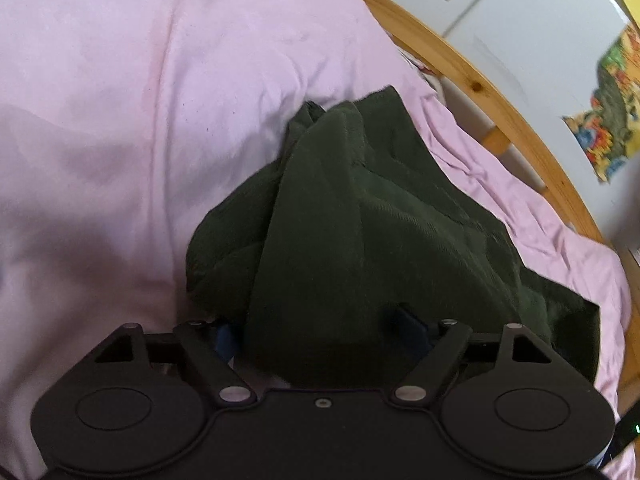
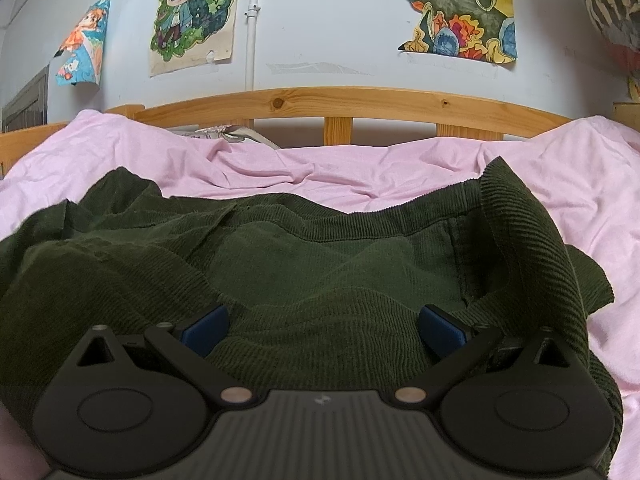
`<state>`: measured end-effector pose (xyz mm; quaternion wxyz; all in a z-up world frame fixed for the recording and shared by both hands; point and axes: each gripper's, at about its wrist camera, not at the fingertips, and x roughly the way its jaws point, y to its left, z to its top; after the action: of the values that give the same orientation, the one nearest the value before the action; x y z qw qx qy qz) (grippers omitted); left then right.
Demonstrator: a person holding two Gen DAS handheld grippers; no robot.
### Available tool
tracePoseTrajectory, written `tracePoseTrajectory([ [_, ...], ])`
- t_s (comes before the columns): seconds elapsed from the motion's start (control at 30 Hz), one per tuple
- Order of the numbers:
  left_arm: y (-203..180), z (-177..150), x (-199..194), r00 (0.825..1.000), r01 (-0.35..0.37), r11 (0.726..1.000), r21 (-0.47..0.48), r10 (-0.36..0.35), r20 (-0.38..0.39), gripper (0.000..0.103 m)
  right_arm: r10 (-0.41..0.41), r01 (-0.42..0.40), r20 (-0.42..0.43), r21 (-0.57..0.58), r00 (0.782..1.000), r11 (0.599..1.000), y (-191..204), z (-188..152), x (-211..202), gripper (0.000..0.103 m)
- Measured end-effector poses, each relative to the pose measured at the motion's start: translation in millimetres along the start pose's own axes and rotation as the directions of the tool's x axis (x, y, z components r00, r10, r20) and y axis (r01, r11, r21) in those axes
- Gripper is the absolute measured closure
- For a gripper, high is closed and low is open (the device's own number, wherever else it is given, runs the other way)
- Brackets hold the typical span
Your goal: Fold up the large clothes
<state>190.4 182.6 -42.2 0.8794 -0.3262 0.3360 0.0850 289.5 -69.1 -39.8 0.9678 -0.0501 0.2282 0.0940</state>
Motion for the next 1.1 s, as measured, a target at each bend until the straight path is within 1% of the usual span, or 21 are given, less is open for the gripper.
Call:
tracePoseTrajectory([
  [0.07,-4.3,1.3,-1.6,0.999,-0.036,0.999,0.0,0.036,0.026,0.061,0.009,-0.009,-0.002,0.017,1.0,1.0,-2.8,2.5,-2.7,0.0],
  [0.1,-7.9,1.5,-4.6,0.998,-0.053,0.998,0.017,0.052,0.043,0.067,0.01,-0.01,-0.002,0.025,1.0,1.0,-3.9,4.4,-4.3,0.0],
  [0.13,-11.2,2.6,-8.7,0.997,-0.058,0.998,0.031,0.056,0.057,0.077,0.011,-0.011,-0.005,0.035,1.0,0.999,-5.5,6.7,-5.9,0.0],
  [0.23,-32.8,8.3,-25.5,0.992,-0.048,0.991,0.128,0.033,0.121,0.083,0.018,-0.017,-0.014,0.086,1.0,0.996,-14.6,16.8,-9.5,0.0],
  [0.3,-57.2,16.5,-35.6,0.987,-0.013,0.974,0.226,-0.024,0.16,0.085,0.053,-0.054,0.009,0.166,0.999,0.985,-27.7,27.9,-16.8,0.0],
  [0.37,-80.5,23.7,-44.0,0.981,0.026,0.954,0.298,-0.081,0.176,0.086,0.114,-0.119,0.036,0.263,0.993,0.957,-42.5,40.6,-24.5,0.0],
  [0.4,-95.7,28.9,-48.3,0.976,0.057,0.941,0.335,-0.122,0.178,0.087,0.165,-0.173,0.052,0.332,0.985,0.927,-53.7,48.6,-27.7,0.0],
  [0.43,-108.7,35.0,-50.3,0.972,0.078,0.927,0.366,-0.152,0.178,0.087,0.223,-0.231,0.067,0.406,0.972,0.884,-64.2,53.9,-27.0,0.0],
  [0.47,-124.3,39.0,-53.2,0.966,0.103,0.904,0.415,-0.191,0.177,0.087,0.305,-0.308,0.09,0.501,0.948,0.809,-78.8,58.4,-24.5,0.0],
  [0.5,-143.1,42.6,-55.7,0.958,0.125,0.868,0.48,-0.232,0.17,0.087,0.365,-0.362,0.113,0.566,0.924,0.74,-89.7,60.6,-20.6,0.0],
  [0.53,-162.1,43.8,-56.1,0.951,0.14,0.829,0.542,-0.264,0.159,0.088,0.433,-0.421,0.15,0.639,0.889,0.644,-102.3,61.2,-16.5,0.0],
  [0.57,-180.3,44.0,-58.9,0.944,0.156,0.78,0.607,-0.299,0.141,0.088,0.492,-0.473,0.195,0.696,0.849,0.54,-113.1,59.1,-12.8,0.0],
  [0.63,-217.1,36.6,-61.5,0.935,0.183,0.659,0.73,-0.346,0.078,0.088,0.591,-0.554,0.29,0.764,0.753,0.331,-131.2,51.9,-4.2,0.0],
  [0.67,-237.8,27.7,-59.6,0.936,0.188,0.582,0.791,-0.351,0.035,0.088,0.617,-0.581,0.334,0.774,0.713,0.253,-137.1,48.3,-1.4,0.0],
  [0.73,-260.8,10.8,-55.6,0.937,0.208,0.48,0.852,-0.349,-0.032,0.088,0.629,-0.604,0.376,0.774,0.68,0.191,-143.9,45.1,2.2,0.0],
  [0.8,-275.7,-10.0,-46.4,0.935,0.246,0.389,0.888,-0.337,-0.112,0.088,0.644,-0.603,0.36,0.772,0.675,0.2,-143.8,46.2,5.8,0.0],
  [0.9,-281.4,-46.0,-36.0,0.933,0.29,0.274,0.917,-0.294,-0.207,0.088,0.665,-0.563,0.26,0.773,0.7,0.291,-138.2,49.6,12.8,0.0],
  [0.97,-278.4,-67.1,-30.5,0.932,0.307,0.222,0.926,-0.266,-0.245,0.088,0.666,-0.544,0.215,0.768,0.714,0.336,-132.9,50.5,15.9,0.0],
  [1.0,-277.5,-74.3,-29.3,0.933,0.308,0.205,0.929,-0.255,-0.254,0.088,0.661,-0.536,0.201,0.767,0.723,0.353,-130.3,50.3,16.0,0.0],
  [1.07,-277.2,-86.0,-29.3,0.938,0.294,0.158,0.943,-0.238,-0.252,0.088,0.624,-0.519,0.198,0.761,0.756,0.388,-127.6,51.4,15.6,0.0],
  [1.1,-276.8,-89.9,-29.7,0.94,0.287,0.142,0.947,-0.234,-0.25,0.088,0.613,-0.52,0.199,0.753,0.765,0.404,-127.3,52.0,12.8,0.007],
])
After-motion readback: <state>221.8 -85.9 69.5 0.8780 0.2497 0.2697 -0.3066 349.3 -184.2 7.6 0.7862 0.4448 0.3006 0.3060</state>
